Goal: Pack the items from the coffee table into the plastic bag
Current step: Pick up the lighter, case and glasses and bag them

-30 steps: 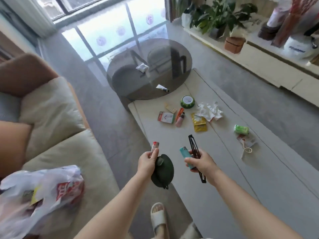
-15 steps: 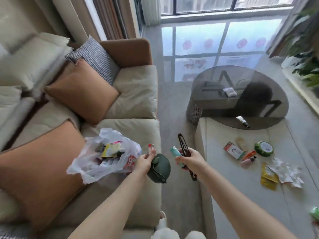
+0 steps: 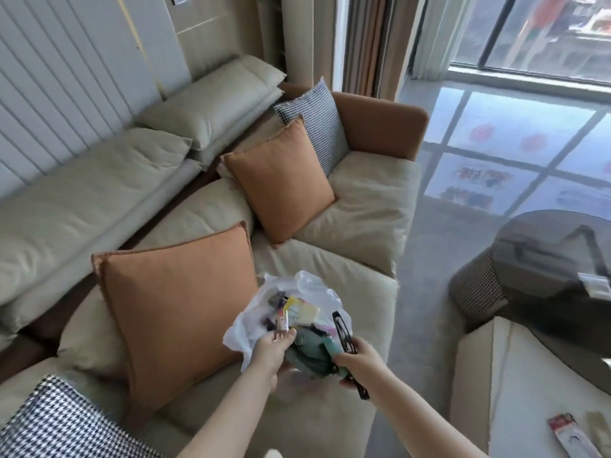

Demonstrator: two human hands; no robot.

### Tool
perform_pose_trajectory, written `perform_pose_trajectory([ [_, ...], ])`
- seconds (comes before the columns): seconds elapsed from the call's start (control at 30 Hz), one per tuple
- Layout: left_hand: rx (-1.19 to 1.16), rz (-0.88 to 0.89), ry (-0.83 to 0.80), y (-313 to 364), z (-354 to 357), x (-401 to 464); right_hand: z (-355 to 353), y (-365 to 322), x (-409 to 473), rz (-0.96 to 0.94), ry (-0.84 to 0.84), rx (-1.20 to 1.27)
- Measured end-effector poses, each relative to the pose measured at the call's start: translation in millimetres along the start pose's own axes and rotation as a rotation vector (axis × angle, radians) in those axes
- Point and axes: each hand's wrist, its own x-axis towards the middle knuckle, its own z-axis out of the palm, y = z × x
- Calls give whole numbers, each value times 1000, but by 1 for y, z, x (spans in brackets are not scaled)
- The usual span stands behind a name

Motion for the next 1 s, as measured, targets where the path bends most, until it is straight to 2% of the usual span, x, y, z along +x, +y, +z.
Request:
perform_pose_trajectory([
  [0.17,41,-2,59,19,-23,39,27,-23,57,93,-70,-78],
  [0.3,219,20,158,23,-26,78,40,-27,105,238,-96,-146],
  [0.47,404,-99,232,12,-11,117,46,-26,146,328,-84,-205],
  [0.67,303,-193,195,3,16,148,40,-27,169,211,-44,-171],
  [0.8,372,-221,155,9,23,128,32,-28,159,188,-58,-185],
  [1.0,524,-130,37,11,21,86,20,-33,123,144,-54,-196],
])
